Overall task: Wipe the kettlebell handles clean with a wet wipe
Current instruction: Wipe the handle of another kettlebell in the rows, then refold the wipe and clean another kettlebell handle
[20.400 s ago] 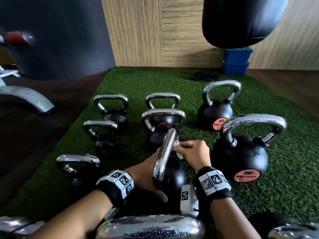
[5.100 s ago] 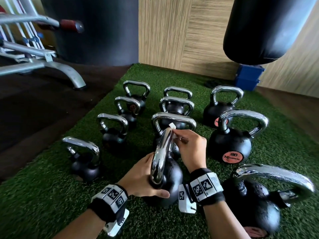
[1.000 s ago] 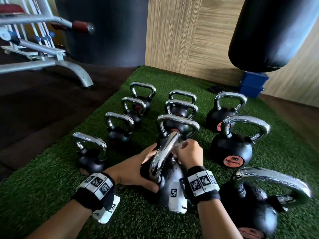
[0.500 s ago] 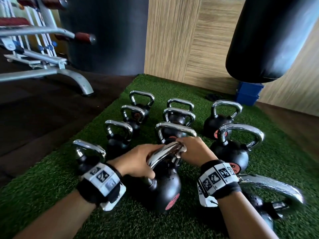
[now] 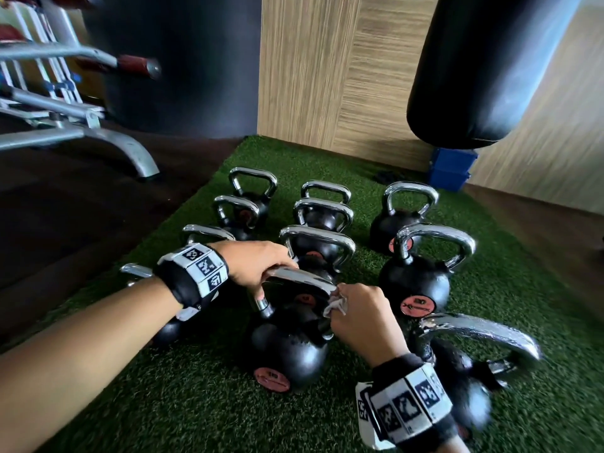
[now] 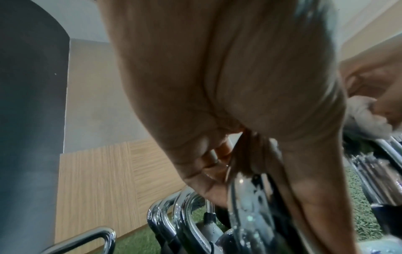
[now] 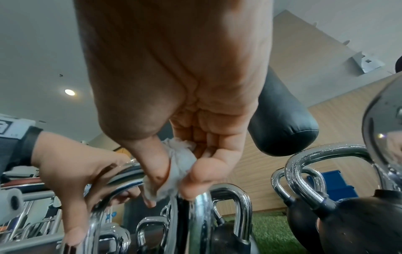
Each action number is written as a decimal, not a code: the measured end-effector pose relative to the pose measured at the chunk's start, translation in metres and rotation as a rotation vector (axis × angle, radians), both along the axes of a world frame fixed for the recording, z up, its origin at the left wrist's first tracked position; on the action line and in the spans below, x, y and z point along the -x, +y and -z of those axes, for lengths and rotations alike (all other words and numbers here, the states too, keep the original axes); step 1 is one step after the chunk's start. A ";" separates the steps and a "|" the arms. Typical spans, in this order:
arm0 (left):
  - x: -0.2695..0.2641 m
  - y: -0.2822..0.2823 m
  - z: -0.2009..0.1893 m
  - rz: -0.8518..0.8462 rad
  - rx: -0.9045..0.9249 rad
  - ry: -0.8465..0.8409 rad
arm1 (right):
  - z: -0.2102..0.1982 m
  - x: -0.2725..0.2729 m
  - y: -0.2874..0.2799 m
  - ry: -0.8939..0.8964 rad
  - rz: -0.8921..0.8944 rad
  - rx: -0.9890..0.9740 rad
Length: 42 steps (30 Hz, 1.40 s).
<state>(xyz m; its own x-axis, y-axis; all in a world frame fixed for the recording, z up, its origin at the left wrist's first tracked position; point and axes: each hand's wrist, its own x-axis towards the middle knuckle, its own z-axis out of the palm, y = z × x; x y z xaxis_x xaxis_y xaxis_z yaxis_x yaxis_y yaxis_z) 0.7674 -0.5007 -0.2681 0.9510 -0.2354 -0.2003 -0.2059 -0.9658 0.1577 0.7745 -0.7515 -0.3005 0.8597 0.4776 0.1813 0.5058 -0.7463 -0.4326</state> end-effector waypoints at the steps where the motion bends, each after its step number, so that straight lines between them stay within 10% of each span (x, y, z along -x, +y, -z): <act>1: 0.003 -0.004 -0.002 -0.004 -0.020 -0.015 | 0.000 0.001 0.000 0.001 0.003 -0.008; 12: 0.012 -0.178 0.031 0.062 0.578 -0.540 | -0.043 -0.008 -0.128 -0.074 0.223 -0.184; 17: -0.005 -0.242 0.107 -0.313 1.038 -0.260 | -0.062 -0.017 -0.200 -0.189 0.275 -0.129; 23: -0.034 -0.272 0.162 -0.438 0.976 0.084 | -0.059 -0.036 -0.222 -0.193 0.265 -0.102; 29: -0.051 -0.294 0.180 -0.483 1.188 -0.059 | -0.049 -0.049 -0.217 -0.153 0.146 0.076; 42: -0.061 -0.281 0.185 -0.350 1.023 -0.068 | -0.035 -0.062 -0.243 -0.156 0.068 0.255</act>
